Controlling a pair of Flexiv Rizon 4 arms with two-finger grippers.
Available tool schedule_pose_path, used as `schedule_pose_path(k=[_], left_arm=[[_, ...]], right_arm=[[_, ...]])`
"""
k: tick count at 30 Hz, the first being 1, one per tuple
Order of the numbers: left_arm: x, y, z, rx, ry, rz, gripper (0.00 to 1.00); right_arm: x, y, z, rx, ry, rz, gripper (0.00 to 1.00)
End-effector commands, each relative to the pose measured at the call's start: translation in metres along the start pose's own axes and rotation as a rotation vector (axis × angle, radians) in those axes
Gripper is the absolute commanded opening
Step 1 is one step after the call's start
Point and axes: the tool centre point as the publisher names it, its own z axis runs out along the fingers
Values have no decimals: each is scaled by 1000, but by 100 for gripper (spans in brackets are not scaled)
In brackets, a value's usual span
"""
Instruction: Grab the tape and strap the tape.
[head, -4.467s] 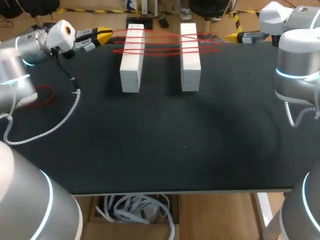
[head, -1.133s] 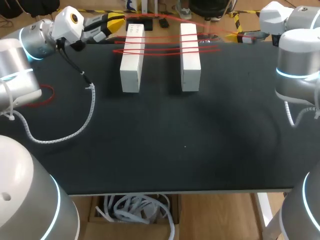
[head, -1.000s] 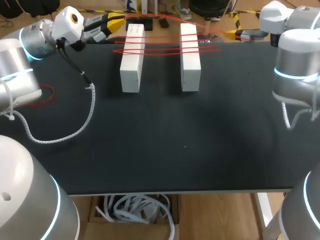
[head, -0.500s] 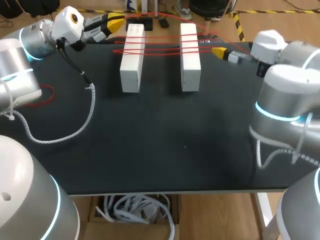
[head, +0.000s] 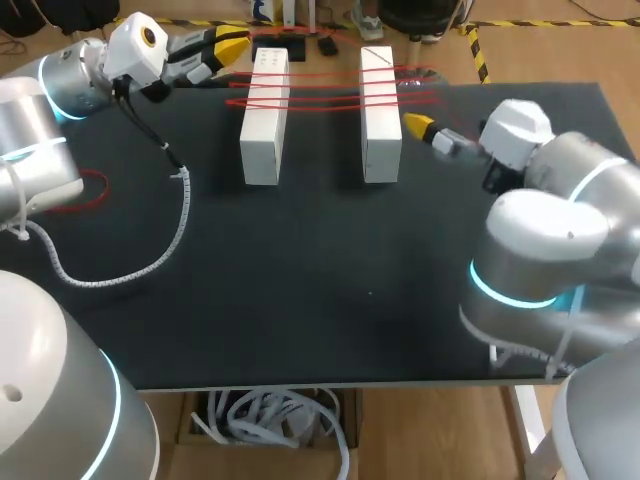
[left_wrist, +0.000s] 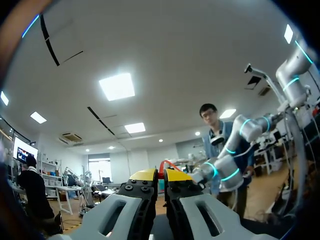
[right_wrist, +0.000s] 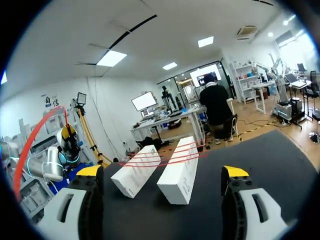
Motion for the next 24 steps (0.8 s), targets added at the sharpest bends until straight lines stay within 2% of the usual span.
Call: schedule_pose_path(k=[1, 8, 15, 20, 24], left_arm=[[-1, 1, -1, 2, 3, 0, 0], [-1, 1, -1, 2, 3, 0, 0], [-1, 1, -1, 2, 3, 0, 0], [-1, 1, -1, 2, 3, 0, 0], [-1, 1, -1, 2, 3, 0, 0]], right_arm=[[8, -19, -11, -190, -29, 64, 100], [24, -23, -14, -247, -16, 189, 100], [41, -28, -15, -320, -3, 396, 100], [51, -44, -15, -336, 13, 545, 100], [55, -51, -15, -336, 23, 592, 100]])
